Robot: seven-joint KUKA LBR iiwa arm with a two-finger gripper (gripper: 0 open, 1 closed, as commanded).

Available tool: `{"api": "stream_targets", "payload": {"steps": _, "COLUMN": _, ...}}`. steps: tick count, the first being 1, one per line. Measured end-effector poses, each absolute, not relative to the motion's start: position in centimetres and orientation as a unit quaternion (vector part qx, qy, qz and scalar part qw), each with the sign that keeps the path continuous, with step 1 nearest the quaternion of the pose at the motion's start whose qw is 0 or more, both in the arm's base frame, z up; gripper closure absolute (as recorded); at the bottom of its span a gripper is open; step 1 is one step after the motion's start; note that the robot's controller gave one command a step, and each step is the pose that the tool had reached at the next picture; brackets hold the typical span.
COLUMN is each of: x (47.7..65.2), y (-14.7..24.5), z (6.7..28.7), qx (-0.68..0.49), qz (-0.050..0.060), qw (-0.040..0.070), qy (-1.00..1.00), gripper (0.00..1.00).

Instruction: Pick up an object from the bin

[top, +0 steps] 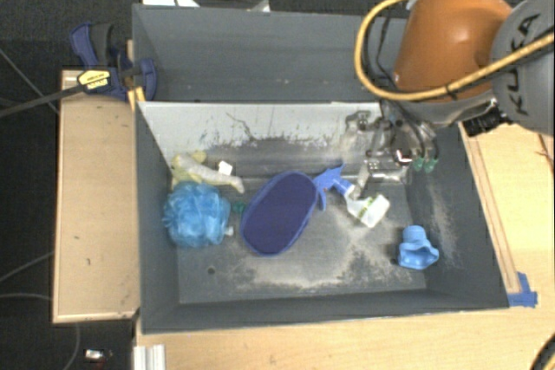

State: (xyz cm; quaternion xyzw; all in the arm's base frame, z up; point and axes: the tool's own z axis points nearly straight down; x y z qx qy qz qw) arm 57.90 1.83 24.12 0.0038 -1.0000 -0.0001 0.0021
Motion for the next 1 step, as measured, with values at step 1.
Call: {"api": "stream_targets", "payload": {"steps": 1, "x": 58.04, "y": 1.82, "z": 24.59, "qx": 0.003, "qz": 0.0, "qw": -0.002, "qy": -1.0, "gripper": 0.0}}
